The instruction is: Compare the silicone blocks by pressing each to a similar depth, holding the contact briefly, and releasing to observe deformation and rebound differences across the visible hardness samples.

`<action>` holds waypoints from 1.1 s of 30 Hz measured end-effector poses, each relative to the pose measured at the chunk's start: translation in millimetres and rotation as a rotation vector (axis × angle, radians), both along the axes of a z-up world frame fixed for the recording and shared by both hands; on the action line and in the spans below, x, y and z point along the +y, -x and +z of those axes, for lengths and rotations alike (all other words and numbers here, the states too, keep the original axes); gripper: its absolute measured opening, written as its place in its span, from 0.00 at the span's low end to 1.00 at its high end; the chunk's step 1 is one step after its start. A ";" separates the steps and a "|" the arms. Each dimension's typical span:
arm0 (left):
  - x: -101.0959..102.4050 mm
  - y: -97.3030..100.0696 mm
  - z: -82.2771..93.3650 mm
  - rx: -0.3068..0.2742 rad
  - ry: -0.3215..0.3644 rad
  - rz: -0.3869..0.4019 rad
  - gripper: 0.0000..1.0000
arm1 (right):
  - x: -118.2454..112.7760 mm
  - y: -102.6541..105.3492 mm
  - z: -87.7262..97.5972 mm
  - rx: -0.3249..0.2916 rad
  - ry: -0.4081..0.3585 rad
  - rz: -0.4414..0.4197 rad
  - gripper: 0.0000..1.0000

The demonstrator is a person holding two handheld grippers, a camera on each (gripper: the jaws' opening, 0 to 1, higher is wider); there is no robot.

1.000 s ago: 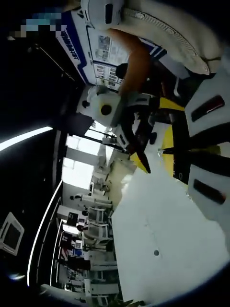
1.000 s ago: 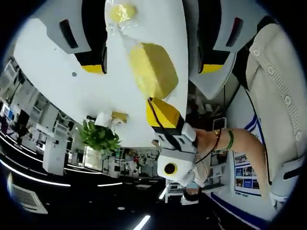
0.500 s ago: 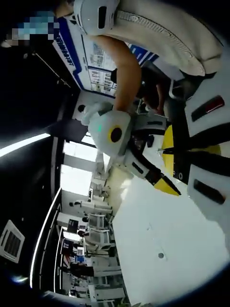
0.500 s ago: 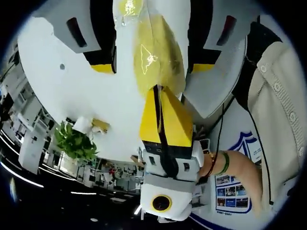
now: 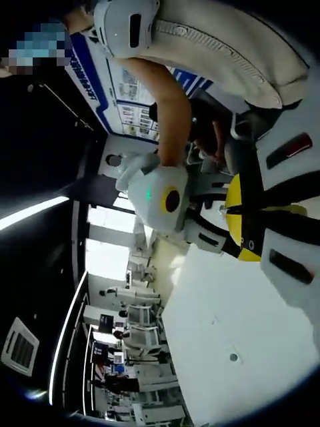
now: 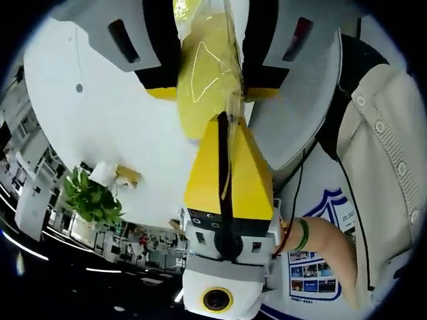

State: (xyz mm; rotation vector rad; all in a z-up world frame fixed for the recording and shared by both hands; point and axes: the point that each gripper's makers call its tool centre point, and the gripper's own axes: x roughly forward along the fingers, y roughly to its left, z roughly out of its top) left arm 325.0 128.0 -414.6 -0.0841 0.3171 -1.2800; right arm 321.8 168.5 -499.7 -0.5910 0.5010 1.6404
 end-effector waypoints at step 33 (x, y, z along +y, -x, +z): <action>-6.6 24.6 -0.7 -0.025 -0.055 -0.031 0.00 | -12.3 22.8 -4.5 -0.080 0.151 0.034 0.04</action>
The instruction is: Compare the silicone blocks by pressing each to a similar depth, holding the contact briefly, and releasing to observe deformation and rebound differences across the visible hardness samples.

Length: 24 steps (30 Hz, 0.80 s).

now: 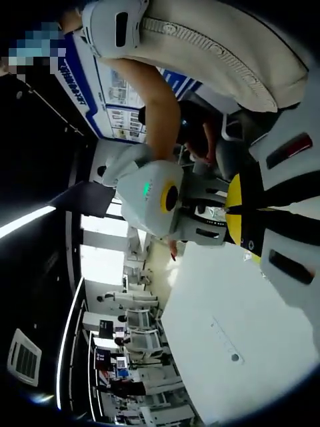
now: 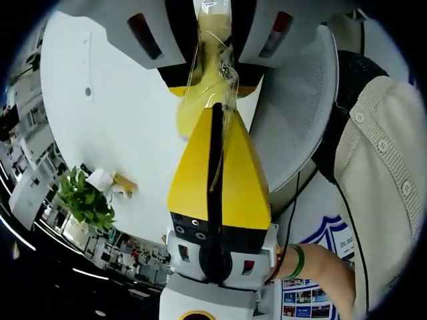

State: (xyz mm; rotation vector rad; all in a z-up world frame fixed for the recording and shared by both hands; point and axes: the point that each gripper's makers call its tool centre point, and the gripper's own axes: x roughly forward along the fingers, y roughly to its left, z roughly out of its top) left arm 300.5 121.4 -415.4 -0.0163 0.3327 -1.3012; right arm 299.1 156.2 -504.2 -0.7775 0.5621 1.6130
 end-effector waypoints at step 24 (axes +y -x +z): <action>0.6 3.7 -0.2 -0.008 -0.009 0.001 0.00 | -1.8 0.5 -1.1 -0.013 0.029 0.016 0.05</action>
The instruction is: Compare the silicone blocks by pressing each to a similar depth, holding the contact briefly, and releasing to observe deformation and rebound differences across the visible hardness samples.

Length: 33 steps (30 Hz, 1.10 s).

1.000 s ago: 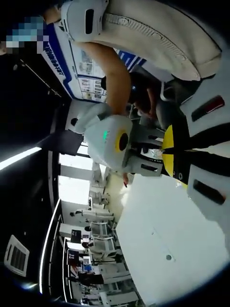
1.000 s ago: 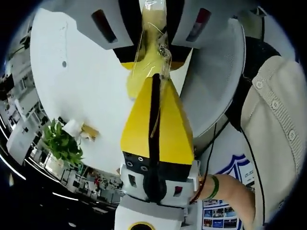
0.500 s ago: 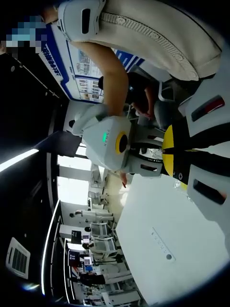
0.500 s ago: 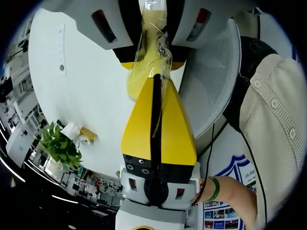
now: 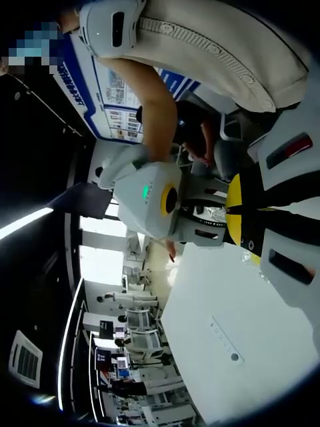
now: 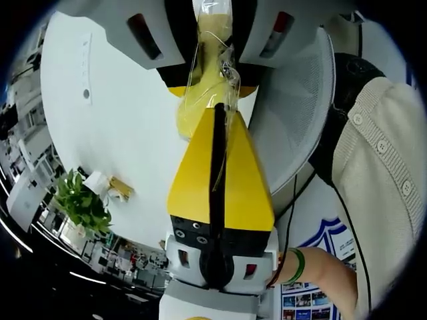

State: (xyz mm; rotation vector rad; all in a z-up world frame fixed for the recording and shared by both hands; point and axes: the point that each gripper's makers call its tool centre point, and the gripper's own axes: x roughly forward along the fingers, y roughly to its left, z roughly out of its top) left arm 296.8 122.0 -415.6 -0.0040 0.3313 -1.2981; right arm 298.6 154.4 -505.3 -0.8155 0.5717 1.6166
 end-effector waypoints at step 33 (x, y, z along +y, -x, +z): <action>1.8 2.8 1.6 -0.033 -0.026 0.014 0.00 | 1.8 -0.3 1.4 -0.029 -0.001 0.044 0.11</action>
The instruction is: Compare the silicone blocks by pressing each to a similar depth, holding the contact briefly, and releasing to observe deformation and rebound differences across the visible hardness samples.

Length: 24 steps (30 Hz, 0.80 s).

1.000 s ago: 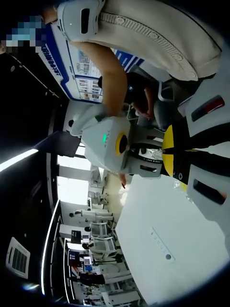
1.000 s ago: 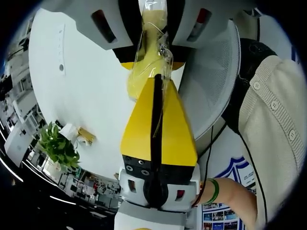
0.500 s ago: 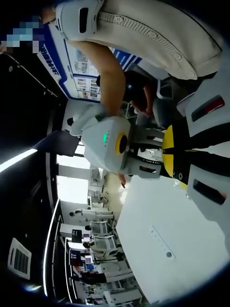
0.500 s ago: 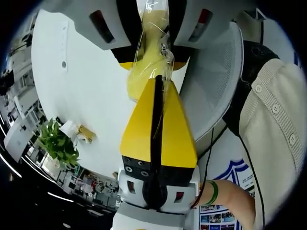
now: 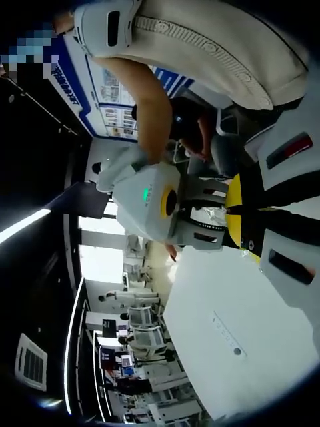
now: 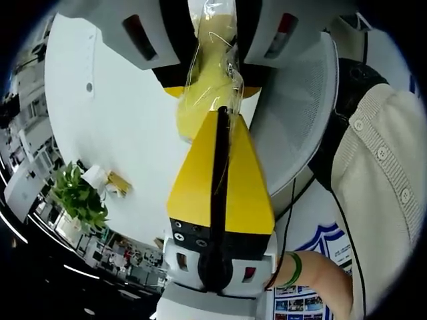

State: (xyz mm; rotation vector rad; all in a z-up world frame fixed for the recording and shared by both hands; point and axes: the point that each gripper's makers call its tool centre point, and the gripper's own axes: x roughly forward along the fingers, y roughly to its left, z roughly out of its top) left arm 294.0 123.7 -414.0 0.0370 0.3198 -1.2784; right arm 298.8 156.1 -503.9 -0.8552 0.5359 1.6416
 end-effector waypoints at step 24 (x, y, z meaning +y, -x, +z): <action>-0.9 1.1 -3.9 0.043 0.014 0.013 0.00 | -2.8 3.3 -4.3 0.022 0.017 -0.007 0.15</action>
